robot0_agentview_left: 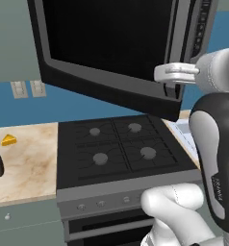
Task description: Retrieve the reheated potato from the microwave, then place the potato, cheese, and condiment on the cutting board.
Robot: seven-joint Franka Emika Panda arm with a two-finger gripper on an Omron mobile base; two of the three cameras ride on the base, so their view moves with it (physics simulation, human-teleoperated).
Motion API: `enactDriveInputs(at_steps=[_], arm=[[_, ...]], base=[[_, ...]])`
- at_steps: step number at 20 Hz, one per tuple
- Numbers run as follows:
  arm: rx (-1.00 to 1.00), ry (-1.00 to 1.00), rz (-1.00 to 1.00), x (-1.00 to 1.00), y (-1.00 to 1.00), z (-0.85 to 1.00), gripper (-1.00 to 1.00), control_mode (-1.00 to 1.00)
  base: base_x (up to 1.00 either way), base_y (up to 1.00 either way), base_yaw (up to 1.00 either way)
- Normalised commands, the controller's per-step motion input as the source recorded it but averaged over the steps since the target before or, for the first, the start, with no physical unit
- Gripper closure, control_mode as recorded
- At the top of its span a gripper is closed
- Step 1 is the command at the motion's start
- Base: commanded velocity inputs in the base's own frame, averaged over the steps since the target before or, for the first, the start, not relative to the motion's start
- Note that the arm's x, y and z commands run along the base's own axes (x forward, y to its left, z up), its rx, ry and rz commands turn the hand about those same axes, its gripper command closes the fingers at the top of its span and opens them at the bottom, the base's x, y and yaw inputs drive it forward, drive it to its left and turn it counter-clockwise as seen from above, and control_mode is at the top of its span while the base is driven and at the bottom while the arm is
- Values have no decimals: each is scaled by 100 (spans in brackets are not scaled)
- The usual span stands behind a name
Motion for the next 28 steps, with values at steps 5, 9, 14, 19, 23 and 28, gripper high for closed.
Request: enactDriveInputs(at_steps=[5, 9, 14, 19, 23, 28], arm=[[10, 0, 0, -8, 17, -15, 100, -100], [7, 1, 0, -5, 0, -2, -100, -100], [6, 4, 0, -29, -15, 0, -100, -100], [17, -1, 0, -57, -26, 13, -100, -100], [30, 8, 0, -26, -37, 13, -100, -100], [38, 10, 0, 5, -44, 5, -100, -100]], base=[[0, 0, 0], [0, 0, 0], [0, 0, 0], [0, 0, 0], [0, 0, 0], [0, 0, 0]])
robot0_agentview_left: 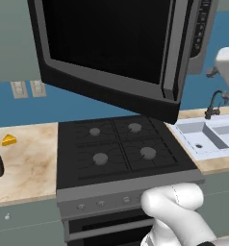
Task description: Retrieve the reheated potato from the microwave, then place the potato, cheese, and condiment on the cutting board.
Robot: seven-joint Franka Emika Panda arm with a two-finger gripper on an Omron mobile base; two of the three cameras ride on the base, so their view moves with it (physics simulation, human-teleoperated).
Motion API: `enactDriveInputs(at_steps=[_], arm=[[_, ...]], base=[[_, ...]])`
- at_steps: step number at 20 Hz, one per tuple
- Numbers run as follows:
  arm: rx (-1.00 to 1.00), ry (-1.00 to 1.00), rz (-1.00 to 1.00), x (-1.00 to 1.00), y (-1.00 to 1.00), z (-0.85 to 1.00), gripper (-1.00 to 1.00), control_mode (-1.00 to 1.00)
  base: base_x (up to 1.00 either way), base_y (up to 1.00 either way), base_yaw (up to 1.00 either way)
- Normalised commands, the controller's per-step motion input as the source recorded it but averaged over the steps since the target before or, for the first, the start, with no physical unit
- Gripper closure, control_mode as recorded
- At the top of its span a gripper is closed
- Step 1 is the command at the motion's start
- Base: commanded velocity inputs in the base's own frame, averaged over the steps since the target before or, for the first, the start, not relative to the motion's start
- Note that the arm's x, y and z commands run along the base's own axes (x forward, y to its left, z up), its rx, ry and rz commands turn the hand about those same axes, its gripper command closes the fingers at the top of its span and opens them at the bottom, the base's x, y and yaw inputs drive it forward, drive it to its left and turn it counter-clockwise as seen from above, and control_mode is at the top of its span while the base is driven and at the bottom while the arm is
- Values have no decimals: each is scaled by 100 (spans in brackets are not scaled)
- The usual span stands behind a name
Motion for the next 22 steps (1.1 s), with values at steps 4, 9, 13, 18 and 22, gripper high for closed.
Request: enactDriveInputs(at_steps=[4, 9, 13, 18, 22], arm=[[33, -2, 3, 44, -26, -8, -100, -100], [36, 0, 1, 60, -6, -19, -100, -100], [36, -5, 7, 63, -2, -11, -100, -100], [27, 0, 6, 68, 0, -9, -100, -100], [19, -4, 15, 49, 5, 0, -100, -100]], base=[[0, 0, 0], [0, 0, 0], [0, 0, 0], [0, 0, 0], [0, 0, 0]])
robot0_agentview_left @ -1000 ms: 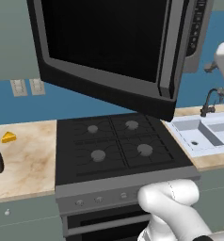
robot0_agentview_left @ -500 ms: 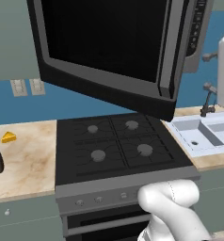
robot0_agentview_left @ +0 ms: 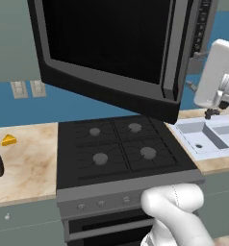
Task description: Retrieve the reheated potato from the microwave, then place the potato, cheese, and condiment on the cutting board.
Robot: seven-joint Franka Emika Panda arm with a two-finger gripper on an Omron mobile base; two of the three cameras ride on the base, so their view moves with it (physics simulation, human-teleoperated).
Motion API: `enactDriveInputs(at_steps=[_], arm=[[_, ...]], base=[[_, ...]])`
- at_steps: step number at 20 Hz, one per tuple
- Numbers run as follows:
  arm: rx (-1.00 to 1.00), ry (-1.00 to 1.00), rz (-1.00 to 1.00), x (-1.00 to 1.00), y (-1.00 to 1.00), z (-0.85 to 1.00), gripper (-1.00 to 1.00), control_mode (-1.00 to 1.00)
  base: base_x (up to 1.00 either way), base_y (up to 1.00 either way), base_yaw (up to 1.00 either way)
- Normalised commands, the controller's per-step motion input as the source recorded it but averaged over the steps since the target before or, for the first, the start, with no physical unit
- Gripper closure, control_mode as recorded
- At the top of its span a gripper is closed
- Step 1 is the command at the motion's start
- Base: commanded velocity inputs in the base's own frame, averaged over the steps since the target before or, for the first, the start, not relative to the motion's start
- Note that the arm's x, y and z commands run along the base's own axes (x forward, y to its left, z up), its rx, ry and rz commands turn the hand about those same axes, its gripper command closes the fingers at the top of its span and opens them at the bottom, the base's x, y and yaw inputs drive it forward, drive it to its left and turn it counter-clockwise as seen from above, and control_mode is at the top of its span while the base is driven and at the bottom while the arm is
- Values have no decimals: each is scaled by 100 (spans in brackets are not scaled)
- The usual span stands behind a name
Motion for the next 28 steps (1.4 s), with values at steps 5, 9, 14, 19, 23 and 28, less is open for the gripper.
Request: enactDriveInputs(at_steps=[5, 9, 14, 19, 23, 28], arm=[[3, 0, 27, 23, 9, 1, -100, -100], [0, 0, 29, 23, 6, 1, -100, -100], [0, 0, 31, 26, 13, 0, -100, -100], [0, -2, 30, 5, 33, 0, -100, -100], [-1, -7, 26, -7, 48, 0, -100, -100], [-6, -12, 24, -35, 47, 0, -100, -100]], base=[[0, 0, 0], [0, 0, 0], [0, 0, 0], [0, 0, 0], [0, 0, 0], [0, 0, 0]])
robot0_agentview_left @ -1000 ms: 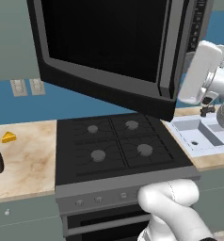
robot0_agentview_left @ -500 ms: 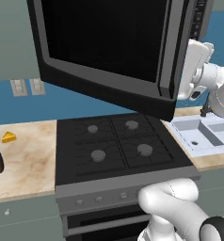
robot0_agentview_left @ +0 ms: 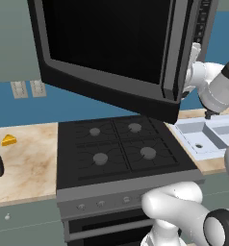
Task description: Retrieve the reheated potato from the microwave, then place the potato, cheese, and condiment on the cutting board.
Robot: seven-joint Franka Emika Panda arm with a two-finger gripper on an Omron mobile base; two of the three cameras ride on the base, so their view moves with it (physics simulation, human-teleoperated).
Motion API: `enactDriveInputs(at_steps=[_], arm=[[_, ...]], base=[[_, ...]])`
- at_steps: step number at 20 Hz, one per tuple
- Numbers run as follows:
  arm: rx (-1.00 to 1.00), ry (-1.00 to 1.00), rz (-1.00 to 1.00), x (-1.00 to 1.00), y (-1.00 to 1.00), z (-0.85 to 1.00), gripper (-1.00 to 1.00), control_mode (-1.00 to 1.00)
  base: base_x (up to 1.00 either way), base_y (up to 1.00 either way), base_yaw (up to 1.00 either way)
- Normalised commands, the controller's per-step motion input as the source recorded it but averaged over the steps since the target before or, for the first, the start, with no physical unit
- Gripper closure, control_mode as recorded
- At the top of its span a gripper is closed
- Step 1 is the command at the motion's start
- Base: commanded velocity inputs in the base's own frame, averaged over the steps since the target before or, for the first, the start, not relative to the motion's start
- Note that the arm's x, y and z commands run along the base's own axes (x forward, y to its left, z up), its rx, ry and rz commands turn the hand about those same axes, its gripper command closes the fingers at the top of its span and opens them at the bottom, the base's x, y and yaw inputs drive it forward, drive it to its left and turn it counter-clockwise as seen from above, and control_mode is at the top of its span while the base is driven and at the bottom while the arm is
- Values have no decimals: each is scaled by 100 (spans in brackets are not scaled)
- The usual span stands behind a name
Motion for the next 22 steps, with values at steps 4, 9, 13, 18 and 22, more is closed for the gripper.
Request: enactDriveInputs(at_steps=[4, 9, 13, 18, 22], arm=[[-7, -16, 18, -47, 53, 0, -100, -100], [-10, -9, 11, -48, 68, 0, -100, -100], [-9, -2, 8, -36, 70, 1, -100, -100], [-6, -4, 4, -31, 70, 3, -100, -100], [-4, -10, 0, -11, 72, 3, -100, -100]], base=[[0, 0, 0], [0, 0, 0], [0, 0, 0], [0, 0, 0], [0, 0, 0]])
